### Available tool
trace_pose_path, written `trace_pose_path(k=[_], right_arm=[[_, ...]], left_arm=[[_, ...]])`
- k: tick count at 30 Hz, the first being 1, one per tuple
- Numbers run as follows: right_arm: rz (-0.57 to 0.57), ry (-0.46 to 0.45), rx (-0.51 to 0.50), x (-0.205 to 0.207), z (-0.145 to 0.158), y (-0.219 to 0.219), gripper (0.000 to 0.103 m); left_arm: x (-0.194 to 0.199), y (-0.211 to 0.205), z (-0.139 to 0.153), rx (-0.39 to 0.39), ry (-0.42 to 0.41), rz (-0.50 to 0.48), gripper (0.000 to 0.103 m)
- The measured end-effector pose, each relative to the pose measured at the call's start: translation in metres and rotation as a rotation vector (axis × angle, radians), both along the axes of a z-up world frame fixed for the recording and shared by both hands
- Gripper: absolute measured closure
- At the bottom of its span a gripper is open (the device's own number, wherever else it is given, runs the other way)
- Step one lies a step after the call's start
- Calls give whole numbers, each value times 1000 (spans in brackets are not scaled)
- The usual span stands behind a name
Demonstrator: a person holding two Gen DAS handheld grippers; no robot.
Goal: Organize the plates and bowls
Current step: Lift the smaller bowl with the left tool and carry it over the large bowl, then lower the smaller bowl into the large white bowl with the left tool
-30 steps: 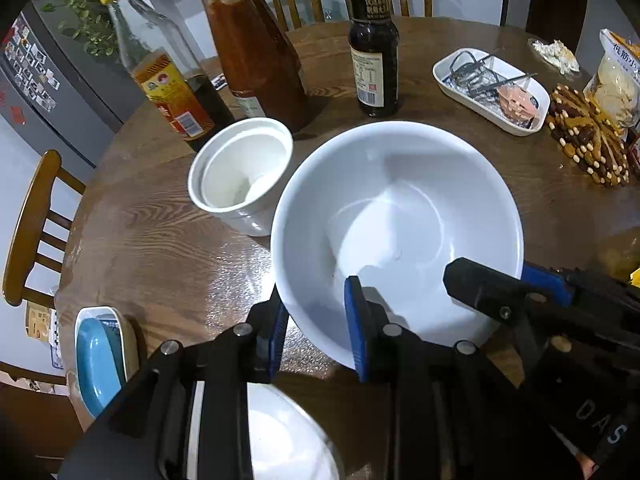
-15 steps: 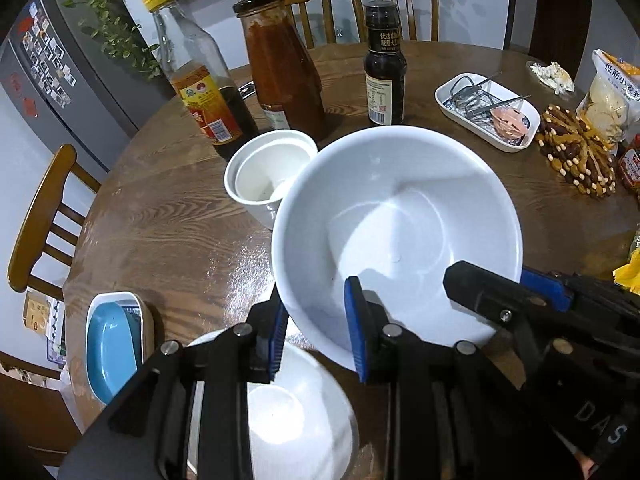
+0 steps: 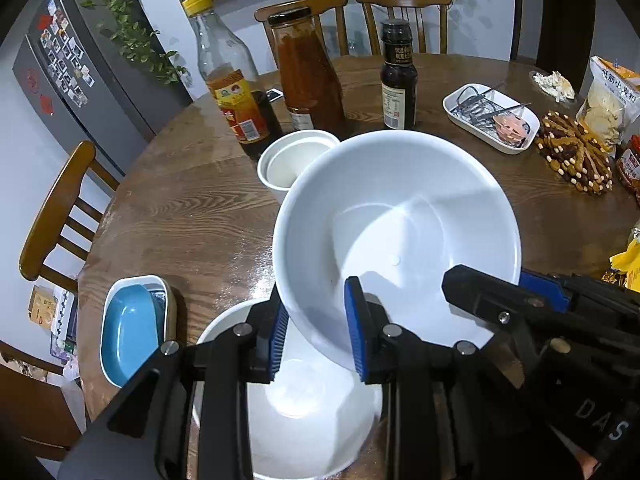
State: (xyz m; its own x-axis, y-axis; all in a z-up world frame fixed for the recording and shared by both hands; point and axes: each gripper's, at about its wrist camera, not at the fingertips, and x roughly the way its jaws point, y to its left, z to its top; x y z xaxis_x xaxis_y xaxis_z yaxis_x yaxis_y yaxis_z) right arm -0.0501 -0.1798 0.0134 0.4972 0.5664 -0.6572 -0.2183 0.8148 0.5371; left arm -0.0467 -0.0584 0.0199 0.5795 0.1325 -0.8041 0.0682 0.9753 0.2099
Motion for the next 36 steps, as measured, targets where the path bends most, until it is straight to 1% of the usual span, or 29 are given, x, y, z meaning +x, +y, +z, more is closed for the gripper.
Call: trace_pose_path(k=[12,16,21,25,28,33,36], right_arm=[[15,-6,-21,-12,3,12,76],[37,3,-36,-15,0,20,76],[86,17,-46,-22,-4,36,76],[136,18,-45,-27,-5,53,76],[176,27,-53,-28,-9,68,76],[218,54,-74,-28,-17,85,76],[232,76,-93,-28,-23,91,76]], left_arm=[[-11,15,-1,-36,-1,8,76],[-17,23,-6,-41,16,19,76],[-24,43,-10,-68,39,59,76],[-29,66,-16,-96,66,122,76],[-31,76,-19,-95,71,152,76],[-33,88,-26,-97,92,180,77],[-33,92,-31,-105,108,180,76]])
